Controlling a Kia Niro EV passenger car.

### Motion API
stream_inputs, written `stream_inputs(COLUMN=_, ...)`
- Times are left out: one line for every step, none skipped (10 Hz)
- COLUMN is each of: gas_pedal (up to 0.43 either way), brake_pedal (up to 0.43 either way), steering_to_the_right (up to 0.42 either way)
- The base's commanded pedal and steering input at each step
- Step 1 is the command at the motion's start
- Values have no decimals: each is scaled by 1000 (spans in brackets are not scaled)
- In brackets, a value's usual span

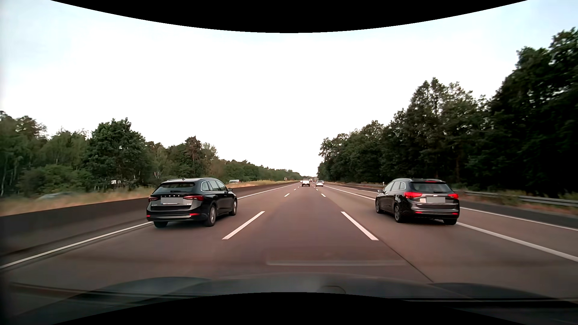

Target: Follow the waypoints while adhering to traffic rules and regulations

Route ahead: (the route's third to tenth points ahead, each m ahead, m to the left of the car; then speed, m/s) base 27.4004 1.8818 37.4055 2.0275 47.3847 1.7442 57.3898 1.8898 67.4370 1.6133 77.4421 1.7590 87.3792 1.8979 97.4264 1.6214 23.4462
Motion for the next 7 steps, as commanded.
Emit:
stream_inputs(gas_pedal=150, brake_pedal=0, steering_to_the_right=-4)
stream_inputs(gas_pedal=150, brake_pedal=0, steering_to_the_right=-4)
stream_inputs(gas_pedal=150, brake_pedal=0, steering_to_the_right=-4)
stream_inputs(gas_pedal=150, brake_pedal=0, steering_to_the_right=-4)
stream_inputs(gas_pedal=150, brake_pedal=0, steering_to_the_right=-4)
stream_inputs(gas_pedal=150, brake_pedal=0, steering_to_the_right=-4)
stream_inputs(gas_pedal=150, brake_pedal=0, steering_to_the_right=-4)
